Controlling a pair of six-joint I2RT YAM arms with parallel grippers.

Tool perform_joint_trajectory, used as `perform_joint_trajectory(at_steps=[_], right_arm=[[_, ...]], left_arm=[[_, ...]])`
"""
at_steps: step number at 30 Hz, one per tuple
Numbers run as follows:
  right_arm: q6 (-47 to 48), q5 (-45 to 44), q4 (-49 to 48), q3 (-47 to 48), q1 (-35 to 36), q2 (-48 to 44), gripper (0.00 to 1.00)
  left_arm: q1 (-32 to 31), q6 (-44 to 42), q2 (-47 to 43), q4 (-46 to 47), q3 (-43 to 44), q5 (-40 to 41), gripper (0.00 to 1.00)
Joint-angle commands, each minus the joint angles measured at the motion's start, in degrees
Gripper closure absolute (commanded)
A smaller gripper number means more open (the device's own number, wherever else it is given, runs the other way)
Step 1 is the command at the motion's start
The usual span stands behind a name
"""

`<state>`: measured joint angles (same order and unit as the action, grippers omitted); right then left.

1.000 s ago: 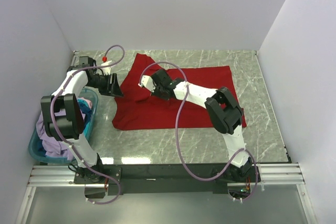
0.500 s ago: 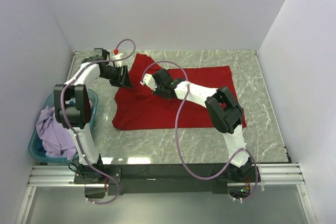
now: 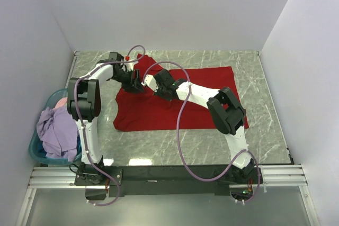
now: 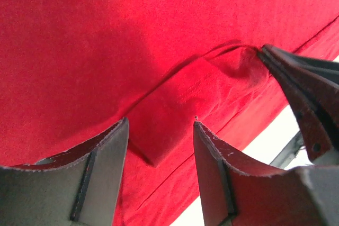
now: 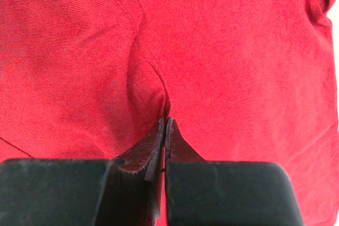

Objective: Fold and stack the t-shirts
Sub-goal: Fold the tshirt

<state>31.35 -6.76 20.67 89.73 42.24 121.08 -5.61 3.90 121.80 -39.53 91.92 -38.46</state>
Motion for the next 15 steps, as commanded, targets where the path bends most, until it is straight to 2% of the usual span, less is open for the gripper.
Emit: perform_joint_trajectory(at_steps=[1,8,10,15], right_arm=[[-0.6,0.3,-0.6,0.7,0.5,-3.8,1.00],[-0.5,0.2,-0.7,-0.3,0.6,-4.6,1.00],[-0.4,0.1,-0.9,-0.3,0.6,-4.7,1.00],[-0.3,-0.3,-1.5,-1.3,0.6,-5.3,1.00]], left_arm=[[-0.2,3.6,1.6,0.2,3.4,-2.2,0.43],[-0.2,6.3,3.5,1.5,4.8,-7.7,0.45],[-0.3,6.6,3.4,2.8,4.9,-8.6,0.50],[-0.1,6.6,1.2,7.1,3.6,-8.5,0.73]])
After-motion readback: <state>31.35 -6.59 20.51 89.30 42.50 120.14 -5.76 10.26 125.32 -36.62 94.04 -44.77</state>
